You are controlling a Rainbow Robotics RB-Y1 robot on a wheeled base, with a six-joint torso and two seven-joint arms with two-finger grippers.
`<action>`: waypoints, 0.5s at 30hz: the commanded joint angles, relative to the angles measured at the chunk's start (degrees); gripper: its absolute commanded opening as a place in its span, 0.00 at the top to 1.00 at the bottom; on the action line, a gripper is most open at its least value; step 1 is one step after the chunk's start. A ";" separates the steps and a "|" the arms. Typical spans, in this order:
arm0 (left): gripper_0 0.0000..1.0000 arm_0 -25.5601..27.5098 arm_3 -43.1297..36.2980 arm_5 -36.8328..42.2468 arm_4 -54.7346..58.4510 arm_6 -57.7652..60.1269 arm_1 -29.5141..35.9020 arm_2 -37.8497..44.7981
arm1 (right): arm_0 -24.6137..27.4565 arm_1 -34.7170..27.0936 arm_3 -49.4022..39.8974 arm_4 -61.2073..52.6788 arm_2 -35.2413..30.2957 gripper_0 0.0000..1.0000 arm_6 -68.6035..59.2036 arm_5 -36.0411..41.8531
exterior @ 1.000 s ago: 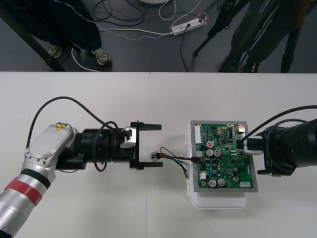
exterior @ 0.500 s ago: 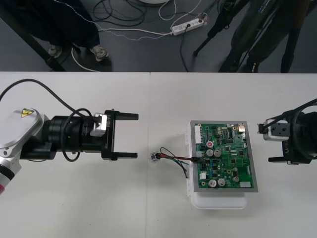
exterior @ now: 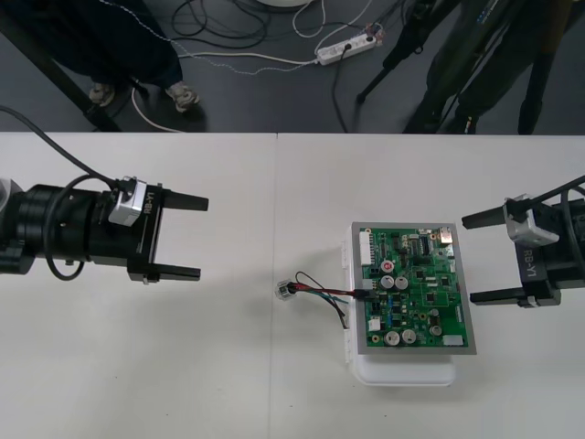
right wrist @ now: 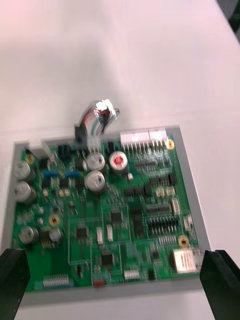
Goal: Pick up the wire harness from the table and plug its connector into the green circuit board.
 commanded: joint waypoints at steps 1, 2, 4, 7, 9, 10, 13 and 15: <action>0.00 -1.89 -2.08 -5.70 1.54 3.14 5.16 2.94 | -1.64 0.06 -0.33 -8.06 -2.40 0.00 -1.54 0.05; 0.00 -1.89 -2.17 -6.14 1.63 3.40 5.51 3.12 | -1.64 0.33 -0.33 -9.12 -2.48 0.00 -1.72 0.05; 0.00 -2.16 -2.08 -7.02 2.24 3.93 6.91 3.29 | -1.64 1.12 -0.33 -11.58 -2.75 0.00 -2.15 0.05; 0.00 -2.16 -2.79 -7.46 3.65 4.63 8.76 3.29 | -1.64 1.21 -0.51 -12.90 -4.33 0.00 -2.77 0.05; 0.00 -2.16 -3.49 -7.63 4.44 4.98 9.90 3.29 | -1.64 0.59 -1.21 -12.37 -5.82 0.00 -3.12 0.05; 0.00 -2.16 -3.75 -7.63 4.71 5.16 10.25 3.29 | -1.64 0.33 -1.65 -12.20 -6.18 0.00 -3.21 0.05; 0.00 -2.24 -4.90 -7.81 6.29 6.04 11.92 3.29 | -1.64 -2.05 -3.85 -12.20 -6.70 0.00 -6.55 0.05; 0.00 -2.24 -5.34 -7.81 6.90 6.48 12.45 3.29 | -1.64 -2.75 -4.55 -12.28 -6.70 0.00 -8.22 0.05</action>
